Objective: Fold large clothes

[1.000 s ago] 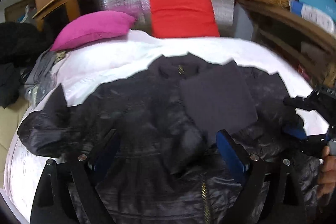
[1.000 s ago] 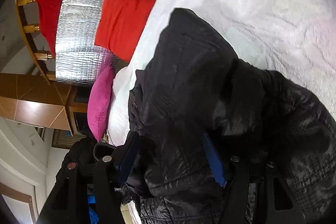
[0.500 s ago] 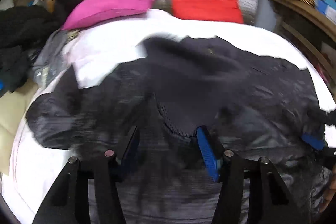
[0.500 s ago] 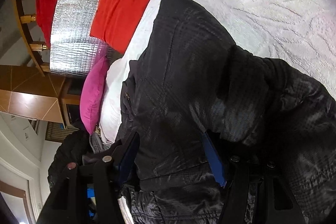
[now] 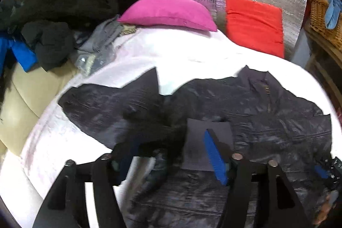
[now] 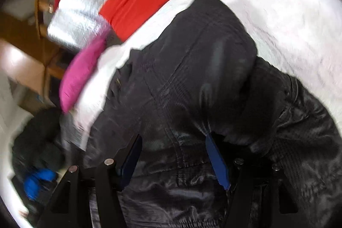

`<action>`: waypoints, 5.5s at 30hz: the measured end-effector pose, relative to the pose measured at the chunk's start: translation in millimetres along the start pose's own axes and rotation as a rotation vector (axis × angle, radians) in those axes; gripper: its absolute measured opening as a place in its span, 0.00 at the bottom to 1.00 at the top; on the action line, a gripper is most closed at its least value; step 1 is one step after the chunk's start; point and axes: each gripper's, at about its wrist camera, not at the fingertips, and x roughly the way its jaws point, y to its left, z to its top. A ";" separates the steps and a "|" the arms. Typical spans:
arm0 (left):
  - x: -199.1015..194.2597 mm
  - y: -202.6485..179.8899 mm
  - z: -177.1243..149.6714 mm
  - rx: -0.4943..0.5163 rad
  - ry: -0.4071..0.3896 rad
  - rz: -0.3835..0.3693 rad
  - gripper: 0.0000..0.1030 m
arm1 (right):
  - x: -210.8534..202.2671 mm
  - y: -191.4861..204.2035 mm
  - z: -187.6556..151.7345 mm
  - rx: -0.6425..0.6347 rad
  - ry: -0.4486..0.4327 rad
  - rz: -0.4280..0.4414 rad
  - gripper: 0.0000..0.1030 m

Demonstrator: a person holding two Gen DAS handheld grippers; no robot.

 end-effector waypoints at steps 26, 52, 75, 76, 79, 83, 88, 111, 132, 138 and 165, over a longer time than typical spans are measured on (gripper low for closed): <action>33.6 83.9 7.8 -0.098 0.027 0.116 0.70 | 40.0 138.4 -45.7 -0.123 0.315 0.486 0.65; 92.4 -76.3 -37.6 0.293 0.122 0.030 0.14 | -3.5 12.2 18.0 -0.080 0.051 -0.042 0.65; 57.6 174.6 1.3 -0.304 0.059 -0.014 0.82 | 9.0 42.8 -4.9 -0.195 0.032 -0.094 0.65; 65.4 190.2 -2.0 -0.356 0.088 -0.021 0.82 | 9.1 45.1 -5.6 -0.203 0.030 -0.093 0.65; 90.1 228.9 -9.7 -0.489 0.155 -0.059 0.81 | 10.9 53.1 -8.5 -0.231 0.030 -0.088 0.65; 126.3 255.7 -16.4 -0.638 0.234 -0.129 0.69 | 13.3 63.3 -12.6 -0.280 0.028 -0.091 0.65; 167.5 274.6 -22.7 -0.789 0.282 -0.179 0.55 | 16.4 66.8 -14.0 -0.320 0.013 -0.113 0.65; 62.7 158.5 62.0 -0.350 -0.117 -0.162 0.06 | 3.2 56.6 2.1 -0.304 -0.063 -0.123 0.65; -24.7 -152.0 -80.4 0.537 0.059 -0.535 0.61 | -57.4 -17.6 47.7 -0.003 -0.133 0.010 0.65; -53.7 -46.6 -31.9 0.276 -0.164 -0.471 0.82 | -58.9 4.7 41.0 -0.077 -0.111 0.059 0.65; 63.3 -16.7 -32.8 0.099 0.095 -0.102 0.14 | -2.2 134.1 -34.6 -0.631 -0.166 -0.158 0.15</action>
